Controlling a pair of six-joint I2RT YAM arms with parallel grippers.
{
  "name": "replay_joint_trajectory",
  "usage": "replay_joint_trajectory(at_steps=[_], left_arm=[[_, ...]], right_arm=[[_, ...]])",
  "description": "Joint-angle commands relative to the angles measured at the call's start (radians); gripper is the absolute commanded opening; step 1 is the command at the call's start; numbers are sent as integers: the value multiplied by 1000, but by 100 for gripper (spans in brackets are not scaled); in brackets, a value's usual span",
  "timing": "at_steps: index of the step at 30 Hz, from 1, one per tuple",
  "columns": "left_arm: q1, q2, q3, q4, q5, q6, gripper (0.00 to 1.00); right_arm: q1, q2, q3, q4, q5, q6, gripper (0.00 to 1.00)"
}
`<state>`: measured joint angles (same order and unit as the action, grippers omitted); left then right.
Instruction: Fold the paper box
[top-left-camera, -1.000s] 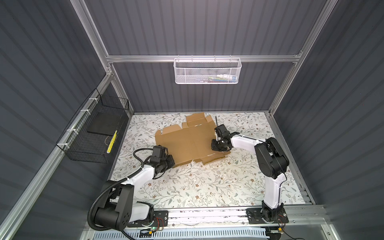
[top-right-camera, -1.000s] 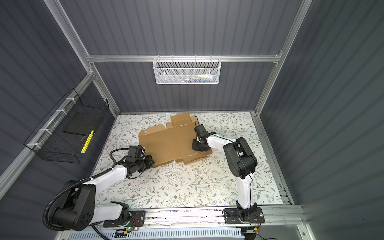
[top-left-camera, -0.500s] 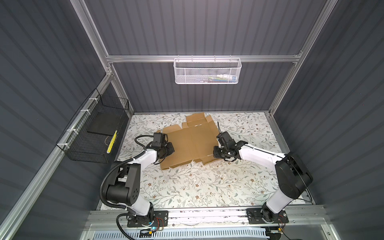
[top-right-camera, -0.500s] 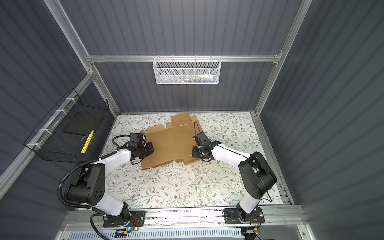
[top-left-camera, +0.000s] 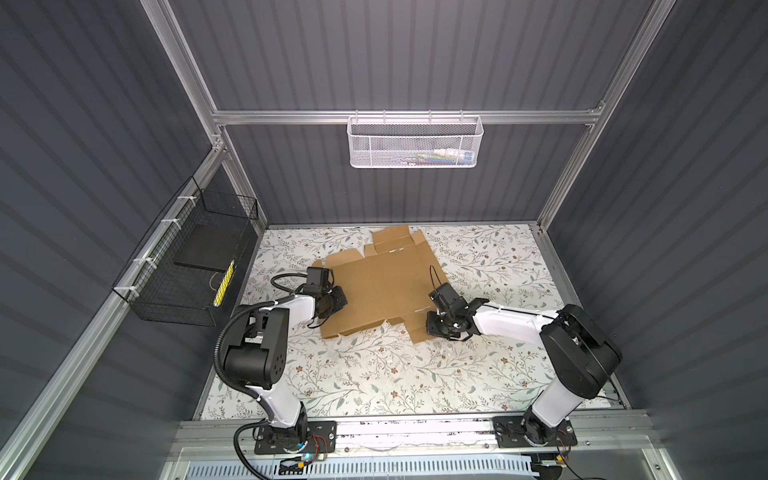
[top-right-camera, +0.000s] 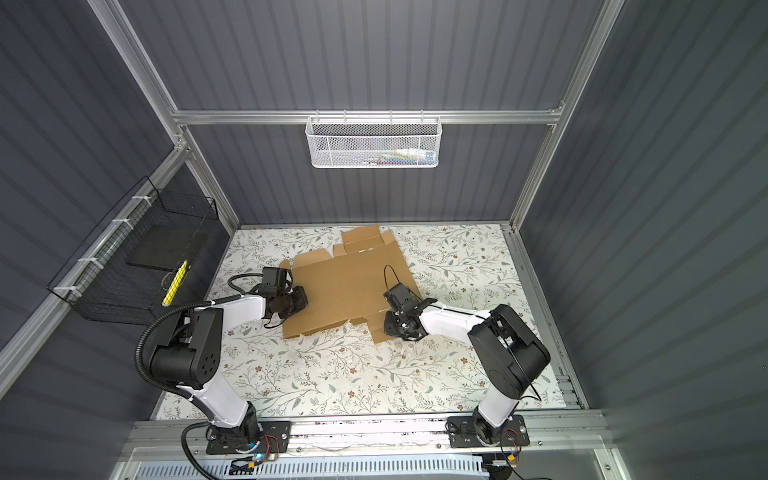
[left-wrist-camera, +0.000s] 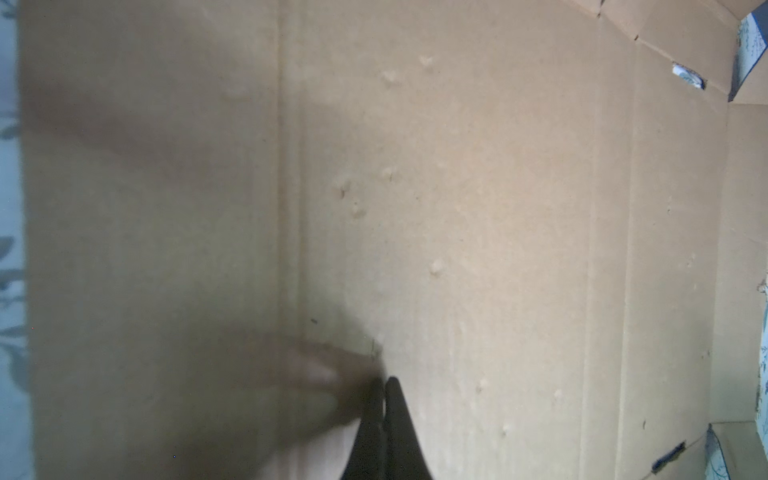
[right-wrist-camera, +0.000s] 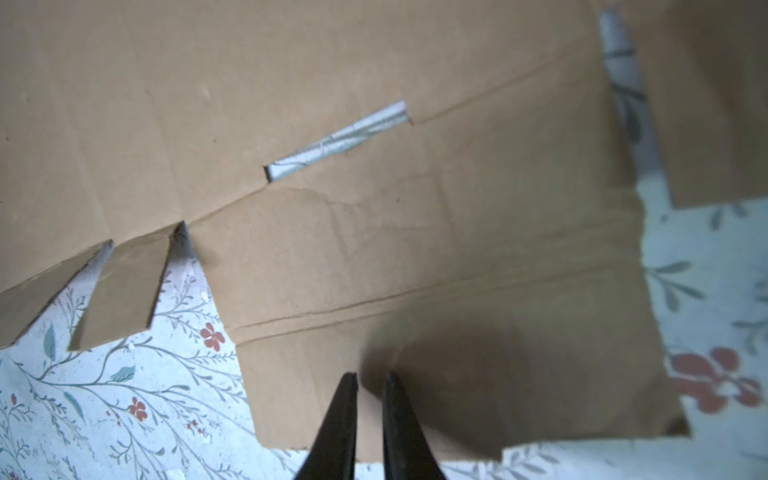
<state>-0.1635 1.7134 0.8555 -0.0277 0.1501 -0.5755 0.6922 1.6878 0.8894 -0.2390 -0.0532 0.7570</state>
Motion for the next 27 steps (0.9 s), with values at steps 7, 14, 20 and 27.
replay_joint_trajectory(at_steps=[7, 14, 20, 27], left_arm=[[6, -27, -99, 15, 20, -10, 0], [0, -104, -246, 75, 80, -84, 0], [-81, -212, -354, 95, 74, -157, 0], [-195, -308, -376, 90, 63, -231, 0]], right_arm=[[-10, 98, -13, 53, 4, 27, 17], [-78, 158, 52, 12, 3, -56, 16], [-159, 243, 186, -71, -6, -171, 16], [-219, 259, 318, -144, 15, -246, 16]])
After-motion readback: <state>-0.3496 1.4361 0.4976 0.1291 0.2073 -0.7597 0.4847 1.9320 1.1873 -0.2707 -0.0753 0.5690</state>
